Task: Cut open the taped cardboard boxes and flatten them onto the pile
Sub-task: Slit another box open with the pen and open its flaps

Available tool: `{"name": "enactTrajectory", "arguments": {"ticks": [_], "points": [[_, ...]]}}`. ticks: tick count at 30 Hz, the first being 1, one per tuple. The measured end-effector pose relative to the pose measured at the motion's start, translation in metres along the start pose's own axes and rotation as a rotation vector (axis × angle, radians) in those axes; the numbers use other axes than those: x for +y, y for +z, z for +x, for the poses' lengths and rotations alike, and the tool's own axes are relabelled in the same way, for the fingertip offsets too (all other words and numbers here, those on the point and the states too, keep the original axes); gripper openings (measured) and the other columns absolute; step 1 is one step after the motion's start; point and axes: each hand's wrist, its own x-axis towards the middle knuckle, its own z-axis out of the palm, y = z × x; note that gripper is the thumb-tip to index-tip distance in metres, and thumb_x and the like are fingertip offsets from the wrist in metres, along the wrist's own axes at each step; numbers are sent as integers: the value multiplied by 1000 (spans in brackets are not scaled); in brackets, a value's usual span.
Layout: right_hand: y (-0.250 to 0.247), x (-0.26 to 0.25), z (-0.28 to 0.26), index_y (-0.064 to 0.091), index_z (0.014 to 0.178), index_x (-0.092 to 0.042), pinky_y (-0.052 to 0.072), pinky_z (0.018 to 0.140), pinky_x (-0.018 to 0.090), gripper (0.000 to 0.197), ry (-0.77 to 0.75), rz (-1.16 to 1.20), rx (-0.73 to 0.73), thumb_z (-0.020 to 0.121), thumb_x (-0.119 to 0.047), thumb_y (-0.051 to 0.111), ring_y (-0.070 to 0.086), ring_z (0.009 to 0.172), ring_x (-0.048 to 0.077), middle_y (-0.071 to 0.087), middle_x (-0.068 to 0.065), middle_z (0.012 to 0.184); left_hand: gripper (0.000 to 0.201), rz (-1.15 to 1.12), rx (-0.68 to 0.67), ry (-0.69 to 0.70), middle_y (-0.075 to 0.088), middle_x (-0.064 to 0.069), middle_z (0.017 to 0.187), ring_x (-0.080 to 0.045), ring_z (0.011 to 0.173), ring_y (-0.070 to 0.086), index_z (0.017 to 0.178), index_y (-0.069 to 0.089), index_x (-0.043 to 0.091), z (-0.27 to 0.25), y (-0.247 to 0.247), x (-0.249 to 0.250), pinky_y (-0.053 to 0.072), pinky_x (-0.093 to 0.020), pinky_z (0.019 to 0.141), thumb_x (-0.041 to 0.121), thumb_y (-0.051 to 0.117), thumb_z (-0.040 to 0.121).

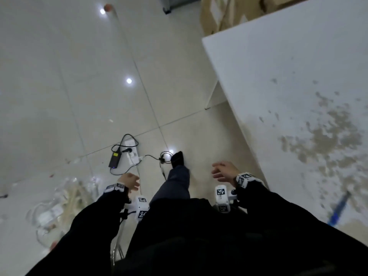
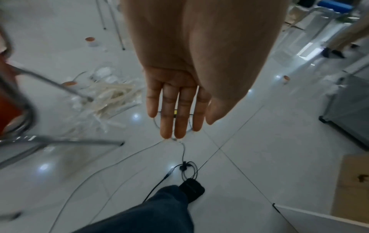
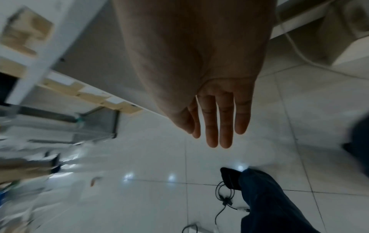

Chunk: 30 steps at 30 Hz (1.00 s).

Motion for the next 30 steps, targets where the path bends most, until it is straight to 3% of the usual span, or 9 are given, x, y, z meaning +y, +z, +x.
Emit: {"name": "enactTrajectory", "arguments": {"ticks": [3,5,9,14,17,20,23,27,30], "points": [[10,-45,29,54,109,-9,44,56,26,16,94,99,49,99,-11,41,54,64,18,55,8,77,14,-19,-12,87,51,-12,70,-20,55,51,96,53,-1,15,-42,60,36,-15,33,4,40,99],[11,-74,39,53,107,-8,44,57,27,14,117,190,86,98,-9,43,52,64,20,53,9,76,17,-55,-35,104,50,-12,69,-18,51,53,90,53,-1,28,-57,97,35,-13,31,2,39,100],[14,-154,73,52,108,-7,44,61,29,13,100,287,96,98,-13,45,54,66,21,55,10,77,24,-85,-95,101,56,-10,67,-20,53,52,111,58,-3,59,-79,175,34,-22,46,8,42,98],[18,-275,125,54,95,-9,43,58,27,9,17,210,83,97,-14,46,54,64,19,56,8,76,16,-68,-108,157,59,-9,70,-20,58,56,103,55,5,94,-109,286,33,-24,53,12,41,98],[20,-356,150,51,81,-10,36,53,25,19,3,217,26,98,-12,43,50,57,18,52,8,71,16,-45,-67,145,59,-6,71,-16,57,57,104,56,7,108,-142,352,35,-24,57,14,42,99],[17,-437,156,51,95,-11,38,50,22,10,-103,127,-20,99,-13,42,52,55,14,53,6,71,25,-32,-92,119,58,-8,74,-20,63,56,117,56,2,122,-177,415,34,-25,60,13,41,100],[5,-503,162,50,94,-12,36,43,17,11,-173,103,-34,98,-9,41,51,42,8,50,8,67,26,-40,-41,136,56,-9,74,-21,63,53,119,55,0,143,-209,480,32,-25,59,10,39,100],[-19,-555,183,53,98,-12,38,52,23,9,-184,63,33,96,-13,44,52,57,14,57,4,70,19,-39,-31,147,57,-9,75,-21,65,54,109,55,3,169,-236,563,33,-27,60,10,39,101],[-47,-584,204,52,100,-10,39,54,24,10,-146,159,88,98,-14,43,53,59,15,57,5,73,28,9,-60,150,59,-13,76,-24,67,56,117,58,-5,199,-249,630,38,-30,68,10,42,100]]}}
